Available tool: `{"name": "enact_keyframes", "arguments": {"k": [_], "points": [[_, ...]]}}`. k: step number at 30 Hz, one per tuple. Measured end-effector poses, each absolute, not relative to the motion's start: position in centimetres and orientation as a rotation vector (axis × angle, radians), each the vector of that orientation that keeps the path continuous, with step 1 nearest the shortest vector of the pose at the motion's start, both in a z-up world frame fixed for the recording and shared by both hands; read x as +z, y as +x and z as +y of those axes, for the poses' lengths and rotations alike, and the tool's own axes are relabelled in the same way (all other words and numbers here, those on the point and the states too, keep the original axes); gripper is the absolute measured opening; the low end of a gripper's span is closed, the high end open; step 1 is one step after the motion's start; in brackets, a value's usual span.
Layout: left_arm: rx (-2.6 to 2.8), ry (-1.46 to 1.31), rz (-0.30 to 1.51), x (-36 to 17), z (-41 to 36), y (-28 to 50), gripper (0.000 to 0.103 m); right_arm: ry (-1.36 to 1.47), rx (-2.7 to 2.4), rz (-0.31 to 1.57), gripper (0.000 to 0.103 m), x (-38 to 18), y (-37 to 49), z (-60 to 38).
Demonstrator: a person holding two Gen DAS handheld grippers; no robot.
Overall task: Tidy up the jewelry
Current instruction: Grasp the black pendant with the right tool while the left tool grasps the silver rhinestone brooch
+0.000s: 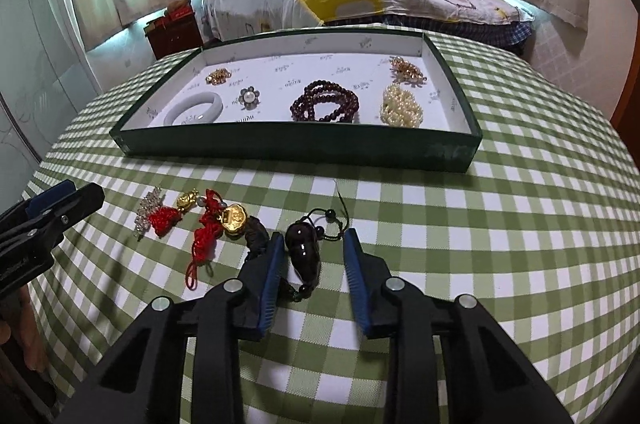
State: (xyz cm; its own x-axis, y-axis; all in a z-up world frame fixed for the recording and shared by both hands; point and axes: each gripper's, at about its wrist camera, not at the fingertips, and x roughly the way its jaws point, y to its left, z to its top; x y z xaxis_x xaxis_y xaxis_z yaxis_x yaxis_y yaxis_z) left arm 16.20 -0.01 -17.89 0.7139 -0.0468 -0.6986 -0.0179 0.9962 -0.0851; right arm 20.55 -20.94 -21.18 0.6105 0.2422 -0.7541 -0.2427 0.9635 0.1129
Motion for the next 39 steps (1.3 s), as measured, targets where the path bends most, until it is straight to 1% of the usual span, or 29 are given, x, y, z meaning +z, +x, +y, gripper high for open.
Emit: {"name": "enact_keyframes", "arguments": {"k": [1,4,5,6,14,17,20,34,36,37,39], "points": [[-0.018,-0.086,0.776,-17.9,-0.1,16.2,0.073,-0.006,0.282,0.871,0.017,-21.2,20.6,-20.9],[-0.031,-0.078,0.781,-18.0,-0.7,16.3,0.071,0.002,0.282,0.869,0.018,-21.2,20.4,-21.3],[-0.037,-0.073,0.785,-18.1,-0.9,16.4,0.064,0.003,0.28,0.867,0.018,-21.2,20.2,-21.5],[-0.042,-0.068,0.792,-18.2,-1.0,16.5,0.063,0.006,0.277,0.865,0.018,-21.1,20.1,-21.7],[-0.07,-0.045,0.817,-18.9,-2.4,17.1,0.061,0.036,0.262,0.86,0.018,-21.0,19.8,-23.2],[-0.081,-0.038,0.844,-19.4,-2.8,17.6,0.051,0.049,0.262,0.865,0.018,-21.2,19.8,-23.4],[-0.081,-0.036,0.867,-20.0,-2.8,18.0,0.044,0.053,0.265,0.864,0.018,-21.2,19.9,-23.4],[-0.114,-0.041,0.895,-20.2,-3.1,19.2,0.043,0.065,0.268,0.866,0.018,-21.1,20.0,-23.5],[-0.115,-0.037,0.899,-20.2,-3.2,19.5,0.037,0.064,0.268,0.866,0.018,-21.1,20.0,-23.5],[-0.115,-0.035,0.899,-20.2,-3.2,19.6,0.035,0.064,0.268,0.865,0.018,-21.1,19.9,-23.5],[-0.121,-0.033,0.9,-20.2,-3.3,19.7,0.027,0.065,0.268,0.865,0.018,-21.1,20.0,-23.5]]}}
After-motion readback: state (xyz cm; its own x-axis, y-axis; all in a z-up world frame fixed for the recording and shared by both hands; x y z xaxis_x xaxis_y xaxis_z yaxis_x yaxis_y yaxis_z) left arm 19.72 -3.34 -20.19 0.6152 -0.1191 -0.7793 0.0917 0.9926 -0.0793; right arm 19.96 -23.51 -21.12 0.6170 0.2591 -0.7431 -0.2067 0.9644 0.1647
